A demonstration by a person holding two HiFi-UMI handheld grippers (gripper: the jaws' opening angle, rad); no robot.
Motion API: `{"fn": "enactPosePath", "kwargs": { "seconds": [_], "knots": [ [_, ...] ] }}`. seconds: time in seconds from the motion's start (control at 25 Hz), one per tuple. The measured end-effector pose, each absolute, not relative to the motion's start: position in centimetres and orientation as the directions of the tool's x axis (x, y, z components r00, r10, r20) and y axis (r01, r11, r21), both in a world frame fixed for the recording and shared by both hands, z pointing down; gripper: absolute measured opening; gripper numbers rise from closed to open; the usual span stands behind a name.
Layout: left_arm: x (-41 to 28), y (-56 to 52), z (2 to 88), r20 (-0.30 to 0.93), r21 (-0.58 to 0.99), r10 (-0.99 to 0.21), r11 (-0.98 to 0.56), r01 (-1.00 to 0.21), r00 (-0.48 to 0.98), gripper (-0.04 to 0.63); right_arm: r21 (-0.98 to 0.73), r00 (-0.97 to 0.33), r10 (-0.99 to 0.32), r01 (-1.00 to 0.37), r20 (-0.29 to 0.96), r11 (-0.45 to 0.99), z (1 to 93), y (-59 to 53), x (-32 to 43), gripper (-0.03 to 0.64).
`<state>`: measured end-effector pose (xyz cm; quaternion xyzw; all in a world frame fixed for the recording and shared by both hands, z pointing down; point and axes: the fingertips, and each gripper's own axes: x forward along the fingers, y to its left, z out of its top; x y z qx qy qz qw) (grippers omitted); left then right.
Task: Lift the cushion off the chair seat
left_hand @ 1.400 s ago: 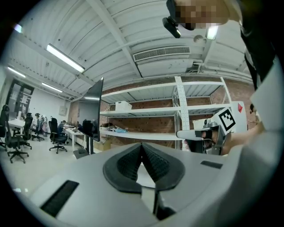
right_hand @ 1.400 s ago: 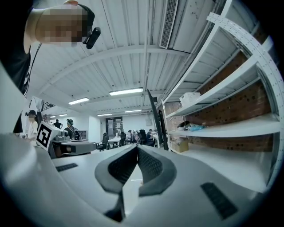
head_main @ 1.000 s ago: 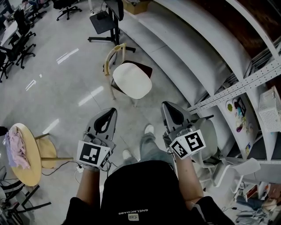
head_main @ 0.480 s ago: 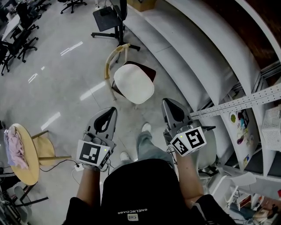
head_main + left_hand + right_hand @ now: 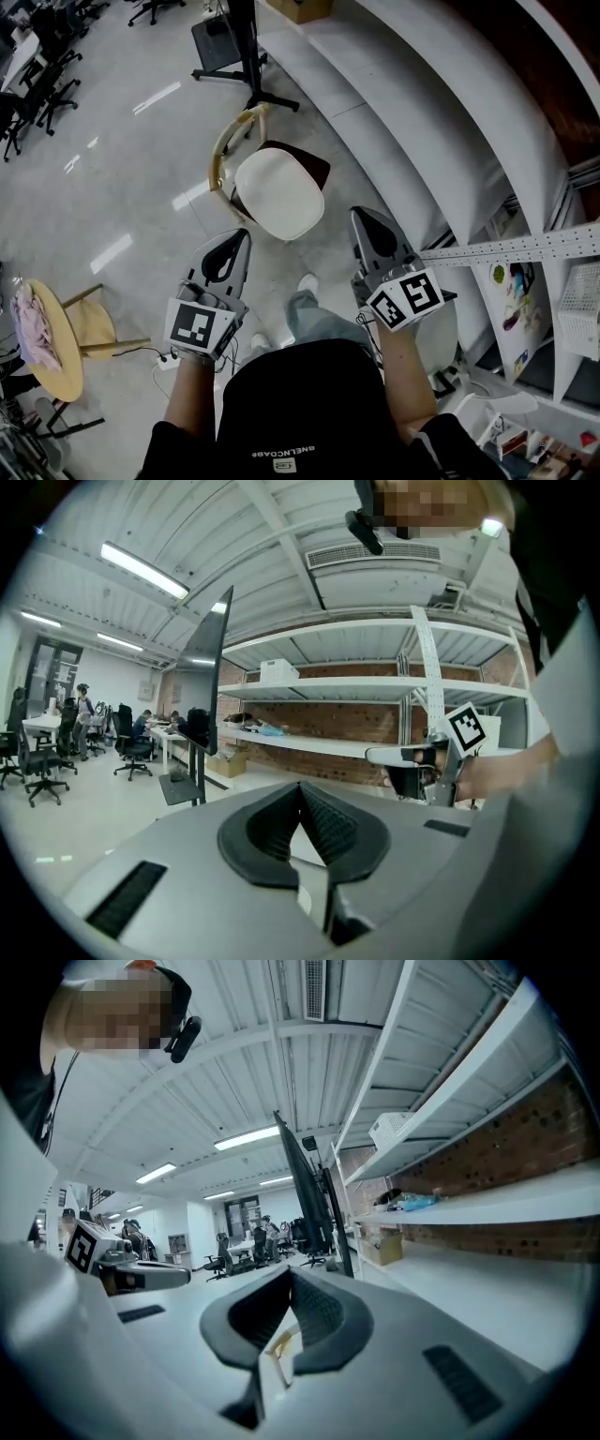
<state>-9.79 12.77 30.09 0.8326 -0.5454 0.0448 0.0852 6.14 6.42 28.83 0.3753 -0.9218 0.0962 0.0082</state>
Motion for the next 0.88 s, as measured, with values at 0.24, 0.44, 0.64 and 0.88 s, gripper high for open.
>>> {"fn": "enactPosePath", "kwargs": {
  "seconds": [0.24,0.44,0.64,0.88],
  "knots": [
    [-7.4,8.0,31.1,0.205,0.101,-0.903,-0.365,-0.926,0.378,0.011,-0.194,-0.740,-0.667,-0.669,0.087,0.718,29.3,1.6,8.5,0.009],
    [-6.1,5.1,31.9,0.247,0.080,-0.911,-0.319,-0.944,0.329,0.012,-0.237,-0.757,-0.650,-0.644,0.063,0.727,29.3,-2.0,10.3,0.009],
    [-5.6,3.5,32.7,0.293,0.055,-0.905,-0.307,-0.950,0.309,0.012,-0.272,-0.763,-0.645,-0.630,0.041,0.728,29.7,-3.7,11.2,0.009],
    [-6.8,2.1,33.2,0.317,0.068,-0.906,-0.271,-0.960,0.279,0.012,-0.297,-0.762,-0.646,-0.627,0.042,0.720,30.3,-4.8,11.6,0.009]
  ]
}}
